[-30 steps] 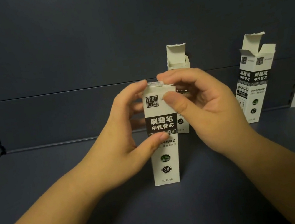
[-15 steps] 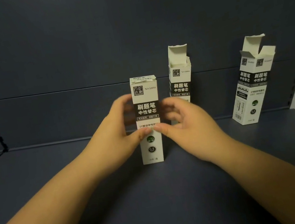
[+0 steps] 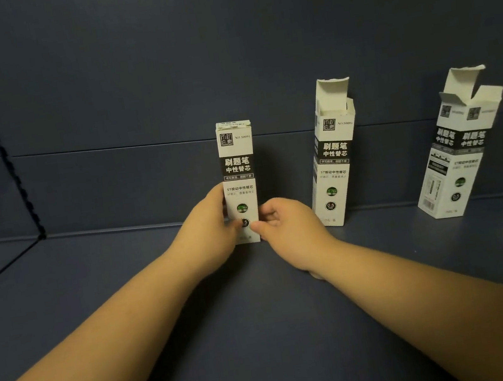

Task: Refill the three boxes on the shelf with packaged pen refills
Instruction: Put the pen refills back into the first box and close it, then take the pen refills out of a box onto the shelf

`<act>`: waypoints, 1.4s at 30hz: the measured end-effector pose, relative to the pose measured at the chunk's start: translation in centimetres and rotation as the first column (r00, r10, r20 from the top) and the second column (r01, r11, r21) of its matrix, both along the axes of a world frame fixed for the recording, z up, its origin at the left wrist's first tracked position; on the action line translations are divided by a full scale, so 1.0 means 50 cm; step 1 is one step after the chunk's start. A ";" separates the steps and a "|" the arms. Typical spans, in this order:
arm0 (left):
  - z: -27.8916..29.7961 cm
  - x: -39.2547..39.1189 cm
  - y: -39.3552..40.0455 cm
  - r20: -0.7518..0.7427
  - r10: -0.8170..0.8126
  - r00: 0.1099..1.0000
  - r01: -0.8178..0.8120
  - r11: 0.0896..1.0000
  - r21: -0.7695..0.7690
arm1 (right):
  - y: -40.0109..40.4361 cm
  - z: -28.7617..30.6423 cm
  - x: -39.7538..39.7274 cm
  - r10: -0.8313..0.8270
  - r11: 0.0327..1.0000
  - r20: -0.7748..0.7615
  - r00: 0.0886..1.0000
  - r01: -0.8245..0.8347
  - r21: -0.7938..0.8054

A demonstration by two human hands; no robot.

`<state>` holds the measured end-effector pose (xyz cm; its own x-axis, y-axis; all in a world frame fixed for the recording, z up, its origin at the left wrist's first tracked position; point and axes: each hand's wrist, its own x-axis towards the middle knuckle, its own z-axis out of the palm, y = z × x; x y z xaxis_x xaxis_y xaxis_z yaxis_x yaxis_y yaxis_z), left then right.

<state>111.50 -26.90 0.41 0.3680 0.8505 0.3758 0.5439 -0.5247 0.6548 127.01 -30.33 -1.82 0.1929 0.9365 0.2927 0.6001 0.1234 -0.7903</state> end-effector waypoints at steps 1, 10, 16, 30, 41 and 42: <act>-0.005 -0.002 0.007 -0.017 0.011 1.000 -0.011 1.000 -0.014 | 0.005 0.001 -0.005 -0.006 1.000 0.022 1.000 0.006 -0.003; -0.021 -0.006 0.040 -0.114 0.067 0.991 -0.074 0.996 -0.057 | 0.028 0.000 -0.016 -0.032 0.999 0.122 0.992 0.034 -0.013; -0.012 -0.007 0.032 -0.101 0.062 0.993 -0.071 0.994 -0.087 | 0.033 -0.003 -0.015 -0.008 1.000 0.080 0.997 0.009 -0.010; 0.049 -0.040 -0.039 -0.048 0.234 0.971 -0.238 0.967 -0.093 | -0.159 0.031 0.038 -0.114 0.993 0.160 0.980 0.112 0.023; 0.087 -0.096 -0.231 -0.392 0.237 0.889 -0.210 0.971 0.112 | -0.336 0.093 0.064 -0.164 0.984 0.446 0.880 0.176 0.015; 0.086 -0.103 -0.258 -0.381 0.246 0.891 -0.207 0.968 0.141 | -0.343 0.098 0.063 -0.163 0.985 0.465 0.870 0.168 0.030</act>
